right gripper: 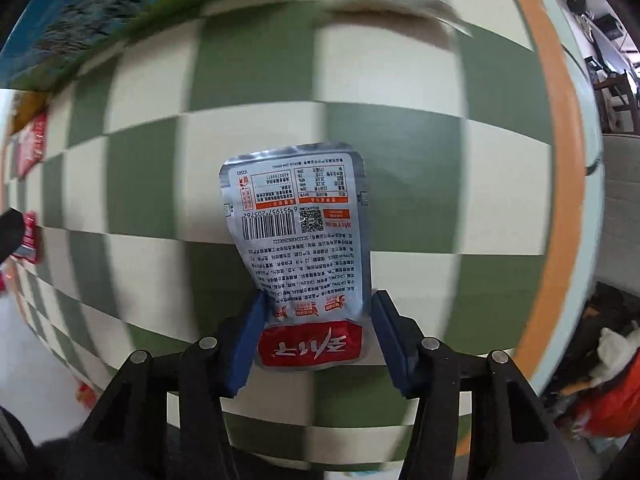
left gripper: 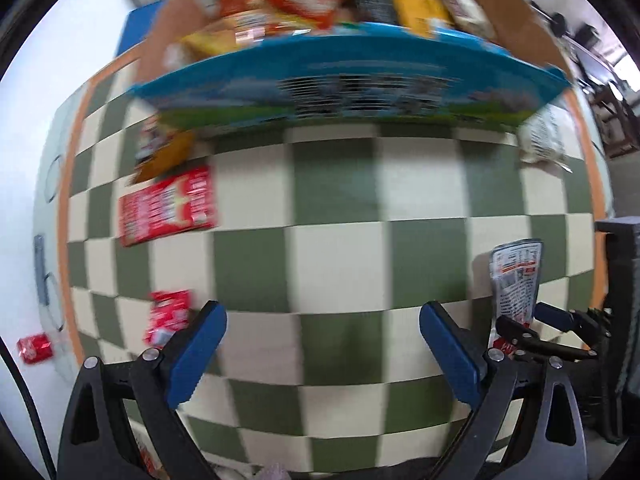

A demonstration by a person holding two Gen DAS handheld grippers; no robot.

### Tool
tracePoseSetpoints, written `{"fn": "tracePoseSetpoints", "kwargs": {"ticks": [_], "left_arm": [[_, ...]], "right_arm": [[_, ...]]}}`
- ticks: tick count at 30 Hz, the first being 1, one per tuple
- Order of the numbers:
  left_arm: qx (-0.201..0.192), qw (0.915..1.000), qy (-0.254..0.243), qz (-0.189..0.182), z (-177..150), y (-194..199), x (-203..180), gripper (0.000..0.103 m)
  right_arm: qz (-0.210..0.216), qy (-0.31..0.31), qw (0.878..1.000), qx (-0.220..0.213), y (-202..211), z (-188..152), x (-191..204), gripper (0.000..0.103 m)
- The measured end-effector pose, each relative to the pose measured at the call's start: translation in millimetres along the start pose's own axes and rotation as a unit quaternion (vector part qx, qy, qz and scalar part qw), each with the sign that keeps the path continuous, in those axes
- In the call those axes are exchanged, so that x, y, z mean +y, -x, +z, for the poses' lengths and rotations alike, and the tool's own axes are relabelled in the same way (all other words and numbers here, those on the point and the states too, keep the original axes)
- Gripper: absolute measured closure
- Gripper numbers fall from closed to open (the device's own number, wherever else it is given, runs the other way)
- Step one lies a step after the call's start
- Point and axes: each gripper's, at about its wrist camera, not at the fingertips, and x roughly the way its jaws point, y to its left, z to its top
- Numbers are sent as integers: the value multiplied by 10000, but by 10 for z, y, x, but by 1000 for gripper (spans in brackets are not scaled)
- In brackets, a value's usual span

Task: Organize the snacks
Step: 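Grasp the small red triangular packet with the left tool while the right grasps the silver packet, then carry both packets into the box and open both tools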

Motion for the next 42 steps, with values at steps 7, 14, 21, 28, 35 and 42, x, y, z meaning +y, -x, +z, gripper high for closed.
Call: {"fn": "tracePoseSetpoints", "kwargs": {"ticks": [7,14,21,28,35,42], "left_arm": [[416,9927,1130,38,-142,-178,1103,4],[1137,9767,1799,-282,-244,-714,1676,4],[1397,9773,1563,-318,-196,-1131,1687,34],[1295,9779,1603,-352,-264,-1087,1655,70],[730,9880,1259,-520,-194,-590,1349,71],[60,9914,827,-1013,203,142,966,71]], "right_arm": [[603,62,9980,-151,88,61,575,48],[638,440,9970,-82,169,323,1016,51],[489,629,9968,-69,169,461,1200,52],[494,613,9968,-144,211,453,1253,52],[754,433,9959,-230,275,392,1380,52],[1181,241,9908,-620,765,322,1262,52]]}}
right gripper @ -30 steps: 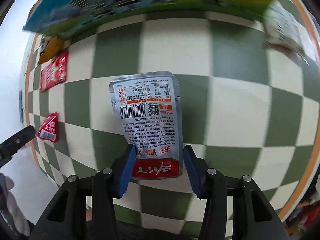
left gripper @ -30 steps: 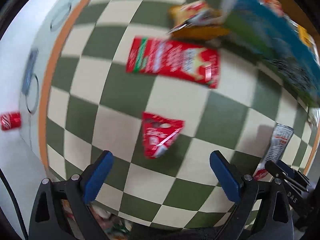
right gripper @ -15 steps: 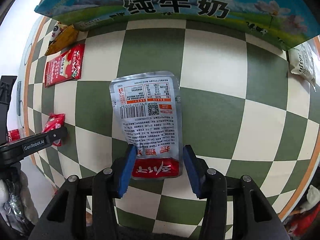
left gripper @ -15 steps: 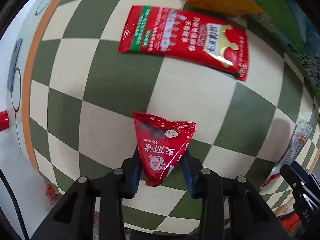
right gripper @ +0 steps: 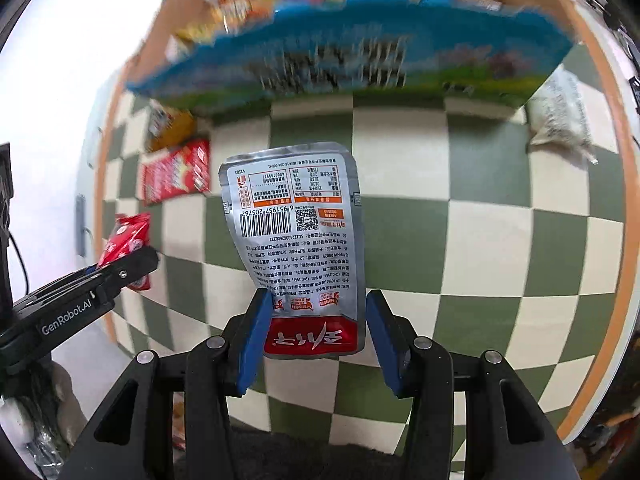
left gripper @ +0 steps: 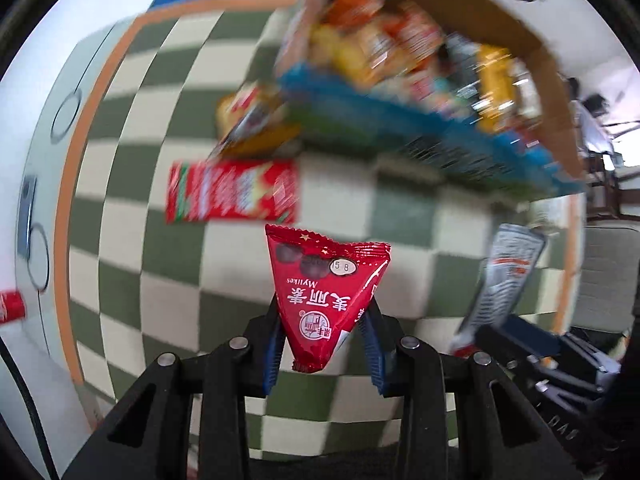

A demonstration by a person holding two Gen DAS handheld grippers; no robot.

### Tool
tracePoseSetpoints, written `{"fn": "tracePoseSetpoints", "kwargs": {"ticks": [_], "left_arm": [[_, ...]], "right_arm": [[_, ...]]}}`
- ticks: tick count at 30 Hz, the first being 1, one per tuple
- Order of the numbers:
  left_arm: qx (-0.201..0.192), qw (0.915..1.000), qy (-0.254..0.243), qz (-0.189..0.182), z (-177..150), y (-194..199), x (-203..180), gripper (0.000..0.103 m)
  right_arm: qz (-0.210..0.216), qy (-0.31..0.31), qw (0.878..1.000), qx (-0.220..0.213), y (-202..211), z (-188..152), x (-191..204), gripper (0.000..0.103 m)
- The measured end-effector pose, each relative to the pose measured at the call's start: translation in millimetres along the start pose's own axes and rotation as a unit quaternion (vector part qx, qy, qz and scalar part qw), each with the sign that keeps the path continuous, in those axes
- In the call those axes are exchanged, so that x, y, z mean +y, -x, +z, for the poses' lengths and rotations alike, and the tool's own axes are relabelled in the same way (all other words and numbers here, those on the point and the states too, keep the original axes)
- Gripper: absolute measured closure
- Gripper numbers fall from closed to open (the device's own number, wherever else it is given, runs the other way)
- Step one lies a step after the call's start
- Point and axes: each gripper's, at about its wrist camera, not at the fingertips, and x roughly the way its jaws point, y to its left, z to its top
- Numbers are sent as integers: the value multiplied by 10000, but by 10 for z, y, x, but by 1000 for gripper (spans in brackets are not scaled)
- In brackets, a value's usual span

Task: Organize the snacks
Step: 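Carry both packets into the box and open both tools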

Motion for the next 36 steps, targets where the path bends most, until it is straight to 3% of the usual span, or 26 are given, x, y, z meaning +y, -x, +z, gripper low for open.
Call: {"fn": "tracePoseSetpoints", "kwargs": {"ticks": [6,12,17,24,28,32,33,35,36], "left_arm": [[-220,9974,-389,-562,542,429,-536,71],[-203,9961,-573,-633,1185,534,-840,71],[278,9944,-507,-888,1580,287,-967,71],[1118,9849,-317,-1280,1894,-226,-1108,71],[1272,9854,-339,-1076,1875,-361,-1179,70],[1238,9861,-596,-933,1834,-404,-1247,61],[1253,9858,-643,-912,1824,-409,-1256,55],[1231,9860,-667,-910,1809,-397,-1265,23],[1209,9862,-669,-913,1799,-385,-1268,22]], "right_arm": [[382,-195,9967,-694,769,199,-33,52],[385,-376,9885,-1411,1309,707,-97,52],[130,-595,9854,-1592,1246,1247,-215,52],[43,-931,9847,-1470,925,1606,-384,52],[35,-1021,9846,-1419,754,1644,-447,52],[115,-1060,9883,-1087,589,1685,-515,47],[87,-1044,9890,-1049,570,1690,-521,34],[34,-960,9905,-981,543,1694,-524,20],[7,-948,9908,-962,537,1689,-532,20]]}}
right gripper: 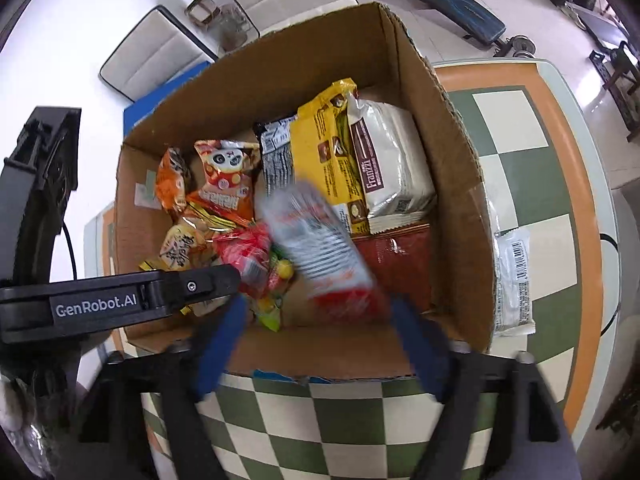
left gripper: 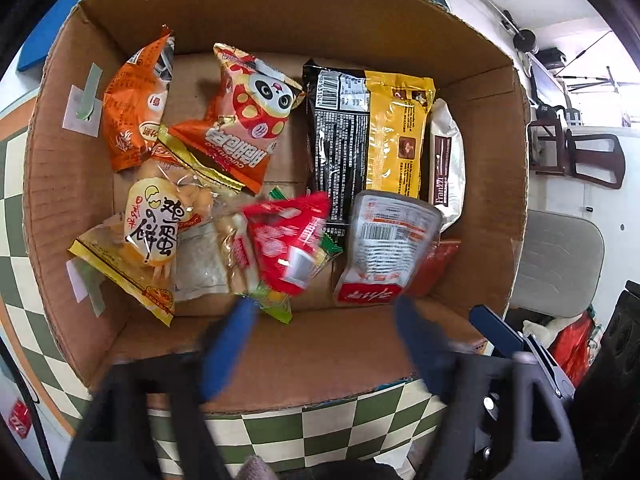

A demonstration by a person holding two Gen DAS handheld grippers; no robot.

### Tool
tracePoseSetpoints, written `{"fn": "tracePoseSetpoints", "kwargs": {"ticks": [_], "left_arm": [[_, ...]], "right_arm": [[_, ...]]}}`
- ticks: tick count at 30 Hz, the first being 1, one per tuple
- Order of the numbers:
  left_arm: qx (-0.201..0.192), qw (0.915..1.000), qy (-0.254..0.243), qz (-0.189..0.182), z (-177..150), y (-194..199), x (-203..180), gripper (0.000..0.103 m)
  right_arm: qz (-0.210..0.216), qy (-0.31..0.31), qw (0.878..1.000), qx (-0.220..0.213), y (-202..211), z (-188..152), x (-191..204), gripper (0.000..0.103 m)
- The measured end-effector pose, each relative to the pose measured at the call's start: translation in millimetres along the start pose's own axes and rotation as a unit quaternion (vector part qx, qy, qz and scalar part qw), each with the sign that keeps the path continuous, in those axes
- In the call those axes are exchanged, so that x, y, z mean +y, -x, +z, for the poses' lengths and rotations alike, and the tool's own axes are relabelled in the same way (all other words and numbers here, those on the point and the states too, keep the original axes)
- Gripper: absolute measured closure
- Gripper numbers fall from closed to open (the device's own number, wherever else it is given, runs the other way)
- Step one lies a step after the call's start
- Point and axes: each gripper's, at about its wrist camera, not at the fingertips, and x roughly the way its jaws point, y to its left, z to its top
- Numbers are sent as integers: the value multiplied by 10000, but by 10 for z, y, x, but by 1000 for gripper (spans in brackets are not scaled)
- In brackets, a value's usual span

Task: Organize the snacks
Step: 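Carry both packets into the box and open both tools, then move both tools back toward the packets on the table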

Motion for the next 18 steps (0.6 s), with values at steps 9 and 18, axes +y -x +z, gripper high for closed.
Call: {"fn": "tracePoseSetpoints", "kwargs": {"ticks": [9,18], "left_arm": [[-304,9992,-141,198,-95,230,-62,16],[-1473,9861,-385,669,-389,723,-150,6]], "right_arm": [[-294,109,9995,91,44,-25,-39,10],[-485,560,9969,-277,373,-132,107,7]]}}
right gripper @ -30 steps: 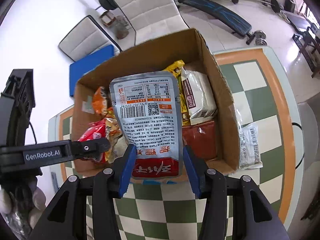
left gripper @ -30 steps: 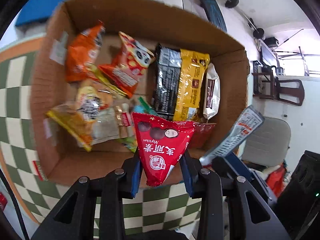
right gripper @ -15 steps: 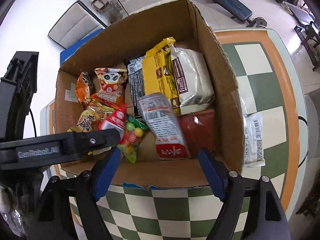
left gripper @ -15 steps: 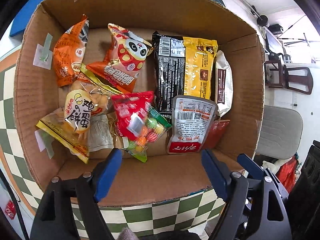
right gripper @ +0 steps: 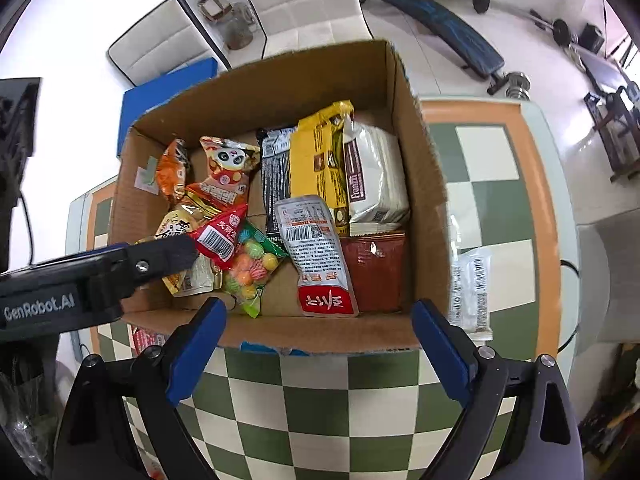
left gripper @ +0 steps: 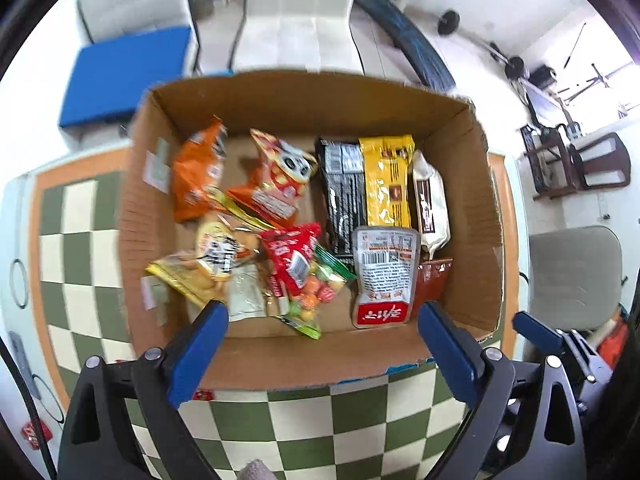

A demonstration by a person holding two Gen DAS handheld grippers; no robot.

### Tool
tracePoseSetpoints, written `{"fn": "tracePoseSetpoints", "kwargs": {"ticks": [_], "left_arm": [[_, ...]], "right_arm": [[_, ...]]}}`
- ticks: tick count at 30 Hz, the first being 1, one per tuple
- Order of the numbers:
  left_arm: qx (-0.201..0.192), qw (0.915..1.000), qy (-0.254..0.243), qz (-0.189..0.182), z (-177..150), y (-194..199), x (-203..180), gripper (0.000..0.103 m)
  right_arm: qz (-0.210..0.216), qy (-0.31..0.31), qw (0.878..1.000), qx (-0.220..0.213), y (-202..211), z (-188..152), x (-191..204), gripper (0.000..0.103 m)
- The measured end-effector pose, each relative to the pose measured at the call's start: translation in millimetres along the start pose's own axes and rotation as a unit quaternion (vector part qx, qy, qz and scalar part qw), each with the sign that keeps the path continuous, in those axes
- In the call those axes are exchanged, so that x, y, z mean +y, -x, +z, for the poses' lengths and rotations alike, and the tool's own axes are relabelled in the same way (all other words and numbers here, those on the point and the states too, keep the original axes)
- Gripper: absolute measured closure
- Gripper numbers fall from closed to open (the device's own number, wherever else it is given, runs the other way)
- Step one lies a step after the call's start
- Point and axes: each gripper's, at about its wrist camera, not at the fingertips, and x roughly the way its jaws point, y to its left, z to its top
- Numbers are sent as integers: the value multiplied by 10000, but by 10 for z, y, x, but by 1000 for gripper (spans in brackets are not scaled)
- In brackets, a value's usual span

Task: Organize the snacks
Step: 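Move both tools back toward the packets on the table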

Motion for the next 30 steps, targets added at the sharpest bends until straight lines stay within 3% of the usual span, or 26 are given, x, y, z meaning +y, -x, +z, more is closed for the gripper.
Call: {"fn": "tracePoseSetpoints", "kwargs": {"ticks": [5,8,13,18,21,28,29,30], "left_arm": [[-788,9959,33,439,-256,266,-83,6],[-983,9931,26,632,-359,268,-143,6],[-820,9939,27,738,-531,67,-236,6],[-615,9951,38,770,-638,-149,-344,6],[-546,9951,14,823,-672,-238,-412,6],[-462,9943,-10,957,-698,-380,-486,6],[-456,9942,-8,970,-699,-389,-480,6],[-448,9940,-5,1000,-702,-399,-474,6]], "right_arm": [[42,-129,9998,-156,218,-134,-202,7],[-32,-311,9994,-157,282,-252,-440,7],[-144,-612,9979,140,155,-418,-855,7],[-496,-378,9955,716,-278,-510,-1131,7],[-733,-221,9931,890,-556,-477,-1223,7],[-786,-183,9901,1151,-1001,-335,-1339,7],[-826,-165,9898,1150,-1034,-316,-1348,10],[-860,-169,9894,1158,-1066,-302,-1362,20]]}}
